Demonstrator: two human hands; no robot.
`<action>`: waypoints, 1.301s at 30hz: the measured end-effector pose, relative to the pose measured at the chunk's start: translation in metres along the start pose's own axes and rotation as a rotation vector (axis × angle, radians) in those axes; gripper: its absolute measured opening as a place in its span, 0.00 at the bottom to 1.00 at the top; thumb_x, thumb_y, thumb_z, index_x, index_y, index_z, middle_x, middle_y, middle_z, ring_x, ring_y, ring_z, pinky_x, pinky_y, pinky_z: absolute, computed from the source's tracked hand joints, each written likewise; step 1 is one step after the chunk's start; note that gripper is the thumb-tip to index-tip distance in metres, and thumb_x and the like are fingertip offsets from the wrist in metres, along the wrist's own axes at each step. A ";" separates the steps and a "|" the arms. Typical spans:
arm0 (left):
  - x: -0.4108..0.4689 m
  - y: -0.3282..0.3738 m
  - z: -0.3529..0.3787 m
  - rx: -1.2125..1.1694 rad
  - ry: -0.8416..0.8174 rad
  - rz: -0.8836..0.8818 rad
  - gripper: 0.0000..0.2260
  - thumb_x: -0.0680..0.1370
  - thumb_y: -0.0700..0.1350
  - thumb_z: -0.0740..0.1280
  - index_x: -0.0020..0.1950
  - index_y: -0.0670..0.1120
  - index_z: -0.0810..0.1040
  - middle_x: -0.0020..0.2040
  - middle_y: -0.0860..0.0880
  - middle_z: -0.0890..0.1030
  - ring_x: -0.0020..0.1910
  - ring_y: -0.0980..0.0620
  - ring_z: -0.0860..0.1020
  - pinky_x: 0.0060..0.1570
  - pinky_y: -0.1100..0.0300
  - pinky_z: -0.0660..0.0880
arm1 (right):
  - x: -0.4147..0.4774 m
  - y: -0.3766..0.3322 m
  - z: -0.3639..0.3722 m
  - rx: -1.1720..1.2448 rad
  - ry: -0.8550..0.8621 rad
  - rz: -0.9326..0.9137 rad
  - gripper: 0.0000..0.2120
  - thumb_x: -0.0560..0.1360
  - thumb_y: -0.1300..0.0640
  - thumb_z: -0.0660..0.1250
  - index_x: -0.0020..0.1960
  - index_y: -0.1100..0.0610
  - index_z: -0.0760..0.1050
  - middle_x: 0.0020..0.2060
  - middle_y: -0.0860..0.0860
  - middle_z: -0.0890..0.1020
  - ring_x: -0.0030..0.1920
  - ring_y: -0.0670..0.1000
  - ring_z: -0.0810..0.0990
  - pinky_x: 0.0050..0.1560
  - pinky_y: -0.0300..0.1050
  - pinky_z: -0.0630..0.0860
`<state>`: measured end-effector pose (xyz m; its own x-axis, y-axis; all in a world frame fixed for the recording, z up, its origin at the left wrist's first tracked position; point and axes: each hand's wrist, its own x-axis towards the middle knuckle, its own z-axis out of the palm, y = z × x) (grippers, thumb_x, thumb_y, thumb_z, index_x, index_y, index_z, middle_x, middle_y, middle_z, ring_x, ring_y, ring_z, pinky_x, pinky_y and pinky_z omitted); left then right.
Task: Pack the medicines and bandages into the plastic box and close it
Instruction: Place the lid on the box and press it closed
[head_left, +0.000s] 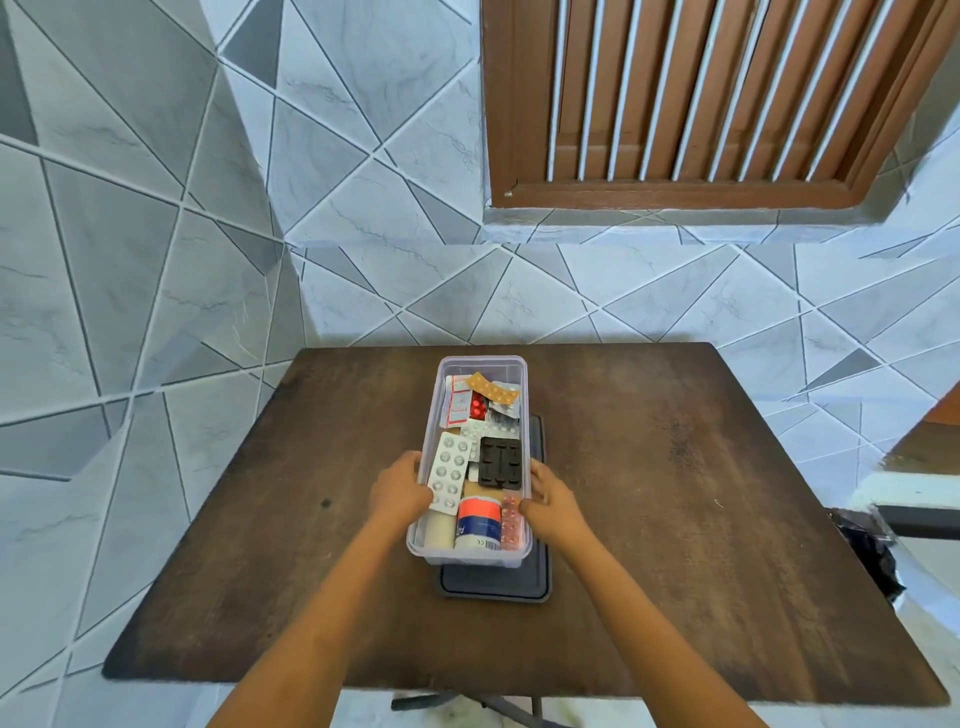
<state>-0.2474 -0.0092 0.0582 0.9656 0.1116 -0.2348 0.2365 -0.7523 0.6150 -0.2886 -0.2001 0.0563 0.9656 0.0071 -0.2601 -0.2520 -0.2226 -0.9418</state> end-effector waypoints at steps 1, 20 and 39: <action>0.001 -0.004 -0.008 0.014 0.015 -0.005 0.20 0.74 0.38 0.65 0.65 0.45 0.69 0.62 0.43 0.78 0.59 0.44 0.78 0.56 0.50 0.77 | 0.002 -0.004 0.006 0.009 -0.020 -0.009 0.27 0.74 0.71 0.62 0.71 0.60 0.60 0.65 0.53 0.73 0.64 0.50 0.71 0.65 0.47 0.70; 0.008 -0.085 -0.046 0.037 0.014 -0.137 0.18 0.76 0.42 0.65 0.65 0.45 0.69 0.63 0.43 0.77 0.59 0.44 0.78 0.57 0.51 0.77 | 0.019 -0.001 0.097 -0.018 -0.162 0.079 0.26 0.74 0.68 0.63 0.70 0.56 0.62 0.67 0.56 0.73 0.65 0.56 0.73 0.65 0.56 0.72; 0.019 -0.006 0.004 0.034 -0.231 0.011 0.14 0.74 0.39 0.66 0.59 0.41 0.73 0.57 0.42 0.79 0.51 0.47 0.78 0.49 0.54 0.78 | 0.008 0.051 -0.017 -0.796 0.342 0.294 0.31 0.78 0.41 0.51 0.74 0.59 0.53 0.75 0.60 0.57 0.76 0.60 0.47 0.75 0.57 0.49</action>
<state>-0.2306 -0.0050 0.0470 0.9169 -0.0454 -0.3966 0.2185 -0.7744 0.5937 -0.2931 -0.2280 0.0094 0.8681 -0.4172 -0.2688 -0.4942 -0.7770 -0.3899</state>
